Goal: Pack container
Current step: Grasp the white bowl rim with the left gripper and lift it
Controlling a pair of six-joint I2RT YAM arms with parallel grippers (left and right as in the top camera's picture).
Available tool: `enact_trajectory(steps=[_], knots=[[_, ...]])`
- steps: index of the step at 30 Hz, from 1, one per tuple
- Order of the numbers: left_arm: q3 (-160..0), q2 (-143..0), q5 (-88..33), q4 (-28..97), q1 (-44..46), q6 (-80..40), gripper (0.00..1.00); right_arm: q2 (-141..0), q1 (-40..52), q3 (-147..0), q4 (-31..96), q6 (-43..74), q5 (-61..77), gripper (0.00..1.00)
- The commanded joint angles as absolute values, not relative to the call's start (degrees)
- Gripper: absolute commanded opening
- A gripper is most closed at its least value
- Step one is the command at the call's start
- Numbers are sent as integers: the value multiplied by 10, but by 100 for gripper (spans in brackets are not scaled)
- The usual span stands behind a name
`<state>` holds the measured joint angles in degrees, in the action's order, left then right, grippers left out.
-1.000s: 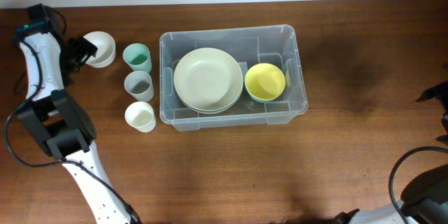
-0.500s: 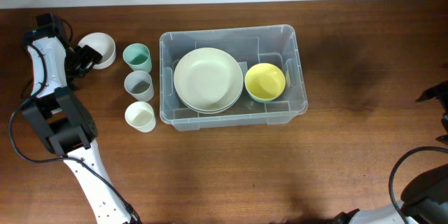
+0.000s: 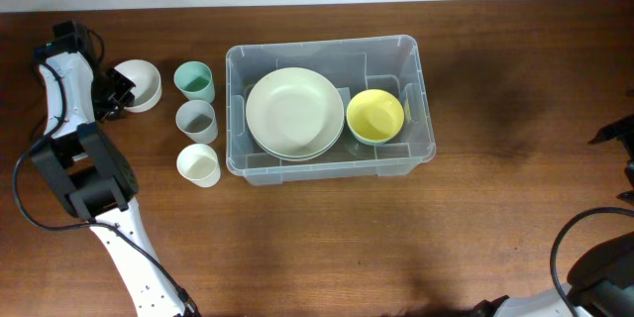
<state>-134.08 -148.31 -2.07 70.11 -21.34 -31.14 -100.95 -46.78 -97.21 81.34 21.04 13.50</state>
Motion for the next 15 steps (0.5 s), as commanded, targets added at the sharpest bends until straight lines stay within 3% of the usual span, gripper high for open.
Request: enact_trajectory(steps=[1, 4, 15], knots=[[-1340, -1489, -17, 705, -220, -313, 15, -1008, -469, -968, 813, 215, 132, 99], [-1347, -1489, -16, 708, -228, -312, 1, -1008, -469, -968, 813, 215, 132, 99], [-1484, -1484, -17, 785, -280, -300, 1, -1008, -469, -968, 813, 215, 132, 99]])
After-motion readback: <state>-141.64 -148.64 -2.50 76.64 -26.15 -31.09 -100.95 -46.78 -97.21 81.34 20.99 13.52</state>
